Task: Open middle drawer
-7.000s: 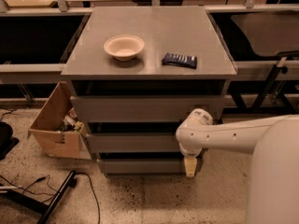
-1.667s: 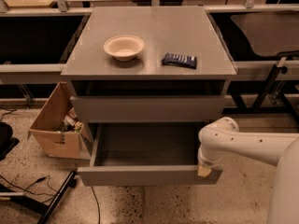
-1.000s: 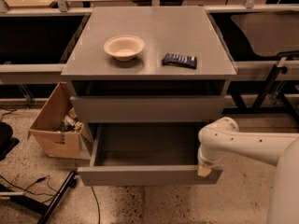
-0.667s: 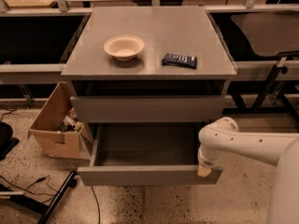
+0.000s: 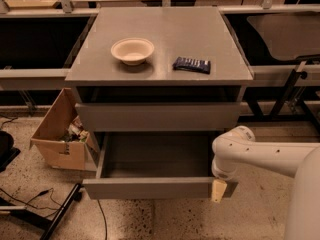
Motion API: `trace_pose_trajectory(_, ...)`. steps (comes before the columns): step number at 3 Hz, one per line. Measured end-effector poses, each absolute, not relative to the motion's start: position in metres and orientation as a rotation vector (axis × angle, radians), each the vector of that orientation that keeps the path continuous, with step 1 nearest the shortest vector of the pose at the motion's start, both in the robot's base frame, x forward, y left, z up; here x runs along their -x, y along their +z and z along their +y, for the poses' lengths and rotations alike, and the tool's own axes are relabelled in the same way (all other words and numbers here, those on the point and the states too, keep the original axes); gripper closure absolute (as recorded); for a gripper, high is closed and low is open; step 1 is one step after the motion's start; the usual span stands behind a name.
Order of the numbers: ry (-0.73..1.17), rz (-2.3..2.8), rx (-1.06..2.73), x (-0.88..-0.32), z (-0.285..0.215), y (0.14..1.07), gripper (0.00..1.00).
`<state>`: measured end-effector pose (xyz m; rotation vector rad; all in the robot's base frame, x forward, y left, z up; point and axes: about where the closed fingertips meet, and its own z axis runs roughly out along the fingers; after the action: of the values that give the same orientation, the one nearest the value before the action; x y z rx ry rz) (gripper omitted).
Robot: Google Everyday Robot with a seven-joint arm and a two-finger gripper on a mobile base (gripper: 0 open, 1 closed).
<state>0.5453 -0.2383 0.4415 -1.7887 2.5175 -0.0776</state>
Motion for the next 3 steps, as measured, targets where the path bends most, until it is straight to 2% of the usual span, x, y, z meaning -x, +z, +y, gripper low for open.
trace_pose_trajectory(1, -0.054, 2.544, 1.819, -0.537, -0.233, 0.432, 0.24)
trace_pose_trajectory(2, 0.009, 2.661, 1.815, -0.488, -0.219, 0.439, 0.47)
trace_pose_trajectory(3, 0.03, 2.699, 1.822, -0.47, -0.214, 0.44, 0.7)
